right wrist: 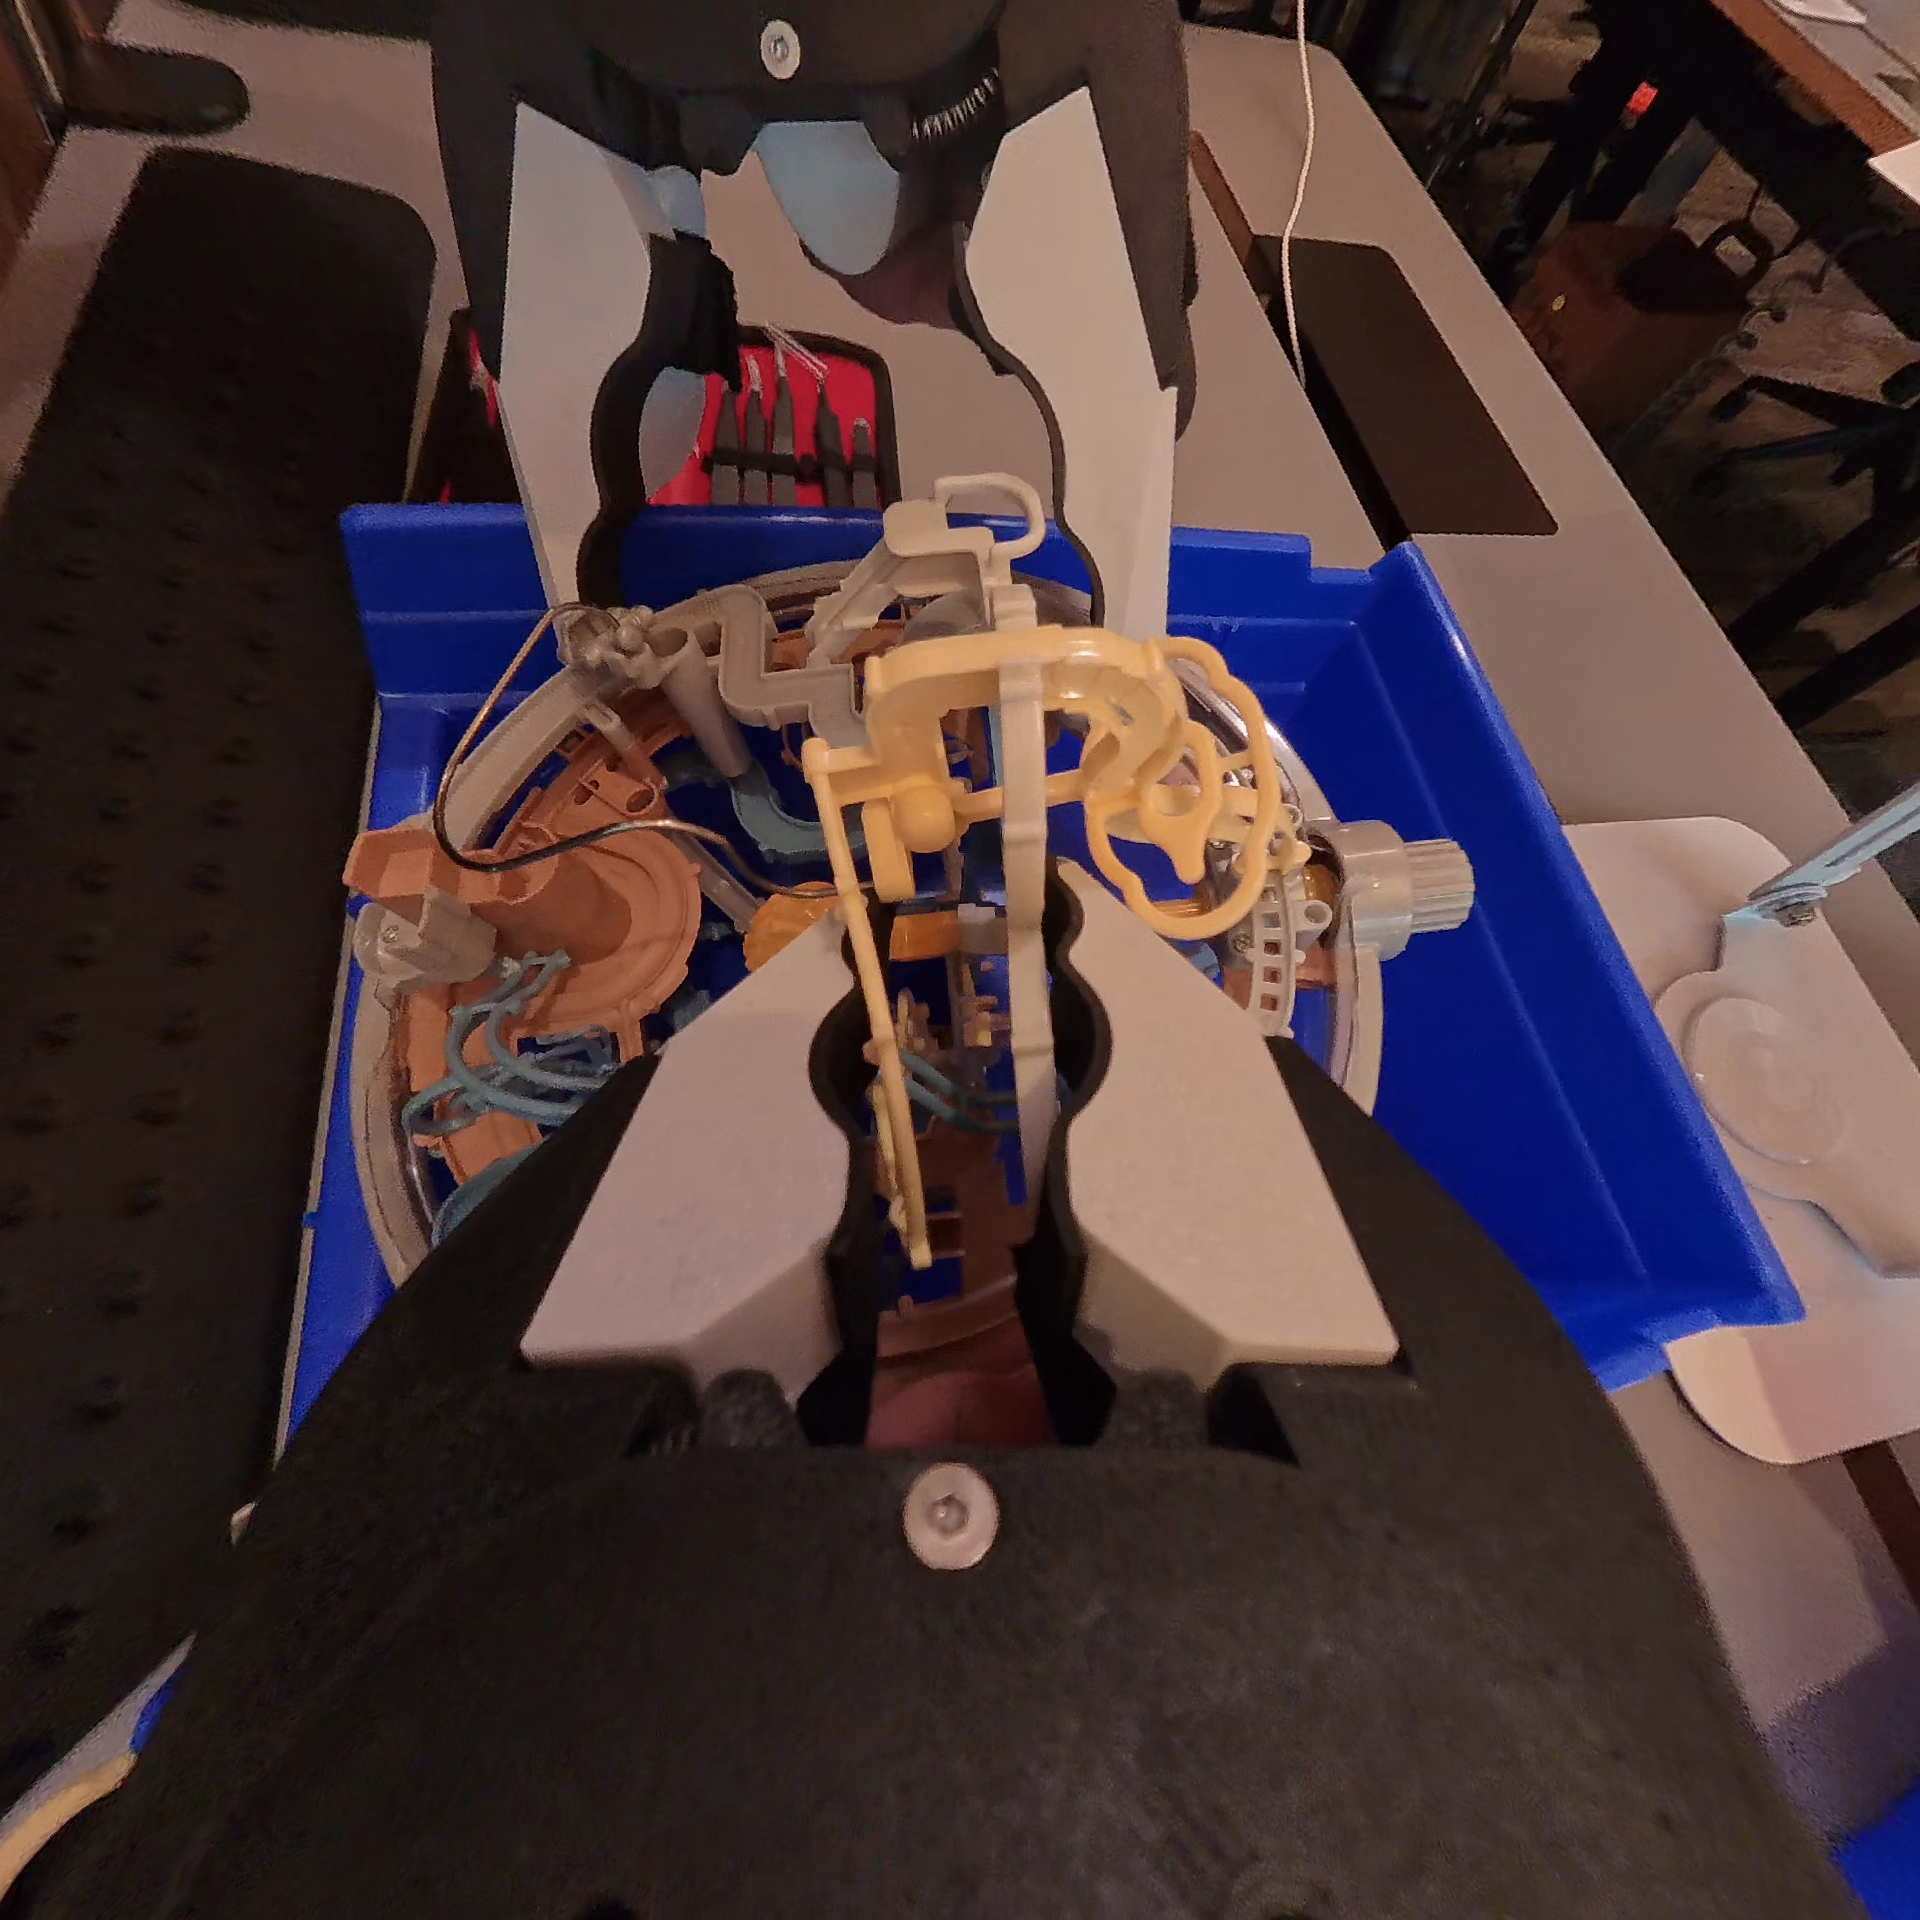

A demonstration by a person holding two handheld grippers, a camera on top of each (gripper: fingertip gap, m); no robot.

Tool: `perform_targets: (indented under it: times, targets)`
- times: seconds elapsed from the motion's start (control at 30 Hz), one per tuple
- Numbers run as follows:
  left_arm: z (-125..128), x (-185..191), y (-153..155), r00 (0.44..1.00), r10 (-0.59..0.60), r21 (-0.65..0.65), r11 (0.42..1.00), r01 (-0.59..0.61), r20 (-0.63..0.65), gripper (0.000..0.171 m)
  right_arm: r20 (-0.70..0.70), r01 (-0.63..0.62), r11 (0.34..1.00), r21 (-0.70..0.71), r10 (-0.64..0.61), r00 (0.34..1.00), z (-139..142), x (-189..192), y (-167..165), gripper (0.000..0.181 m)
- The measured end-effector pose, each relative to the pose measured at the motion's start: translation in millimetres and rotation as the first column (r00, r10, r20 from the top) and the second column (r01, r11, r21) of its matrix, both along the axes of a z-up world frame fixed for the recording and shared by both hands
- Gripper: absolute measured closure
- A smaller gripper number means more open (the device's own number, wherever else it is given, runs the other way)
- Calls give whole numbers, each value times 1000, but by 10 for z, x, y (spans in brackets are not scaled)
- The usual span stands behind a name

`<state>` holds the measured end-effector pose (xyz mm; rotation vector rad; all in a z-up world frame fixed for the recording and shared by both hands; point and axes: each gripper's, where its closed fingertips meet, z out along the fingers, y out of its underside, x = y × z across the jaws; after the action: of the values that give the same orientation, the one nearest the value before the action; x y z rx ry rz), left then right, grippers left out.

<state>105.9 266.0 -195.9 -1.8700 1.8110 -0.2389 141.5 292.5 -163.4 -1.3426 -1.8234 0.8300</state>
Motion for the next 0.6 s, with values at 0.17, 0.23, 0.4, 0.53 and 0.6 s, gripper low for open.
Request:
perform_targets:
  times: [0.17, 0.23, 0.4, 0.53, 0.6]
  targets:
    - [7, -12, -15, 1000, 12, 28, 1000, -12, -4, 43, 10, 17, 999, 48, -17, 1000, -7, 10, -9, 153]
    - [11, -18, -15, 1000, 20, 20, 1000, -20, -17, 43, 49, 31, 997, 72, -34, 998, -17, 35, 4, 150]
    - [41, -61, -5, 999, 52, 35, 998, -52, -15, 45, 96, 59, 992, 111, -70, 993, -15, 57, 32, 146]
    - [71, -92, -47, 998, 60, 16, 998, -61, 20, 47, 139, 64, 991, 120, -80, 987, -25, 73, 58, 146]
    - [109, -109, -62, 998, 57, 4, 998, -58, 38, 49, 165, 55, 990, 127, -76, 983, -33, 87, 62, 145]
